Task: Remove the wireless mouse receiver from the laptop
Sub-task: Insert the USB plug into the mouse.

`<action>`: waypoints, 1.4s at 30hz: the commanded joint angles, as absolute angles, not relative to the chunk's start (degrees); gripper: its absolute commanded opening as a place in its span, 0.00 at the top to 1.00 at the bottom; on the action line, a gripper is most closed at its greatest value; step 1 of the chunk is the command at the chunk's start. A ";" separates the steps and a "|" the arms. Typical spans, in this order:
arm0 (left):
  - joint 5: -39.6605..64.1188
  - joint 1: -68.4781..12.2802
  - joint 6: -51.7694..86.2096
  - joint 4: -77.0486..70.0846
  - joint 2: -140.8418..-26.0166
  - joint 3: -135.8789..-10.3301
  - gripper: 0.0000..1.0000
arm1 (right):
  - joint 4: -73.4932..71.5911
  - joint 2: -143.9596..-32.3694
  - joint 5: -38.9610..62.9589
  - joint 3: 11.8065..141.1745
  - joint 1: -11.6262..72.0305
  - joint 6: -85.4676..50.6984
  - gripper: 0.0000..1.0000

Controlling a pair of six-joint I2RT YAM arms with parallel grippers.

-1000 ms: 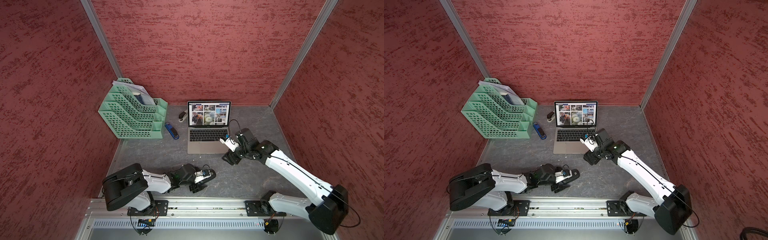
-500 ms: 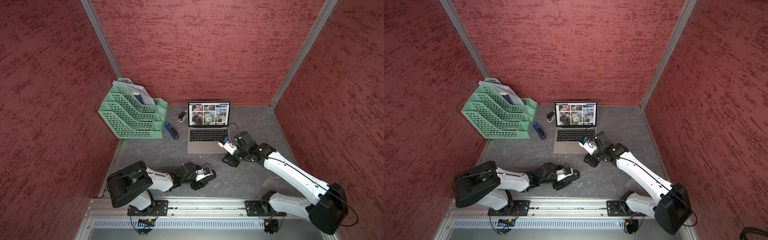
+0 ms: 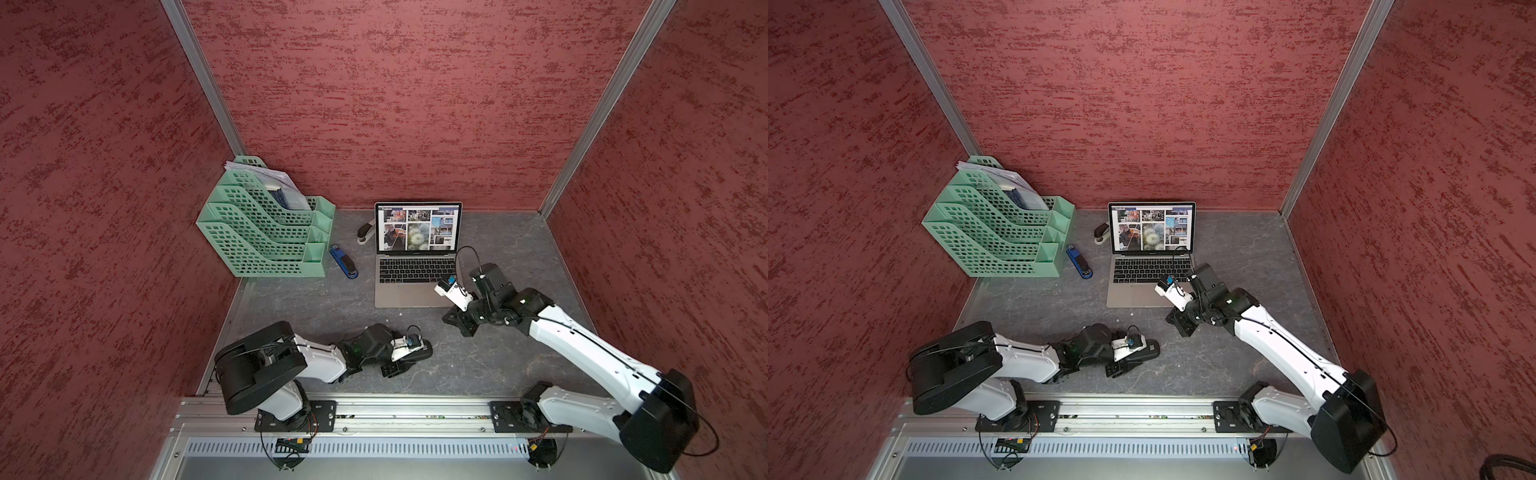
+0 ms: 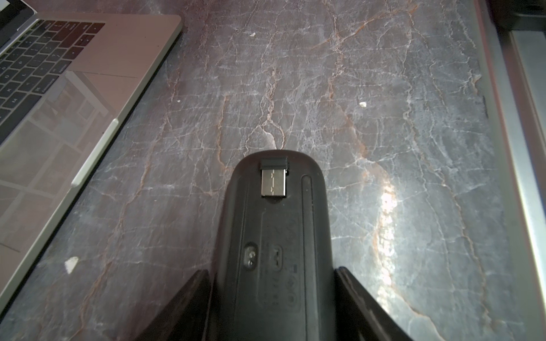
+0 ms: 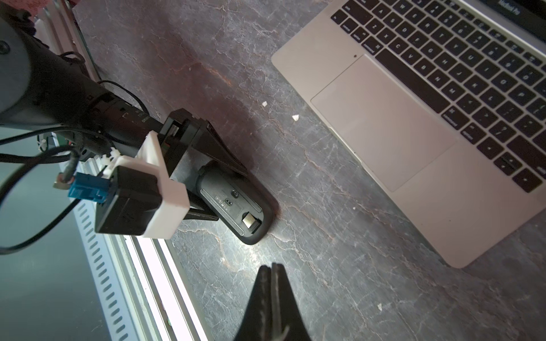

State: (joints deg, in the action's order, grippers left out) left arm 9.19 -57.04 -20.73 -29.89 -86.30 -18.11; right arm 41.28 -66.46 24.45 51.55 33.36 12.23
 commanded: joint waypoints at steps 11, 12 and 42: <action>10.73 -56.69 -22.06 -27.86 -86.89 -19.16 0.41 | 38.61 -66.19 30.04 50.20 33.12 9.46 1.00; 10.79 -56.69 -22.16 -27.86 -86.98 -19.20 0.41 | 38.50 -66.47 30.58 50.14 33.17 9.04 1.00; 10.72 -56.69 -22.23 -27.86 -86.93 -19.43 0.41 | 44.30 -90.53 34.94 56.47 38.92 -2.18 1.00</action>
State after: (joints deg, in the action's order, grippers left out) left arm 10.15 -56.88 -21.52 -29.10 -86.30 -18.50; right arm 43.83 -89.47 33.87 54.52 38.33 -2.59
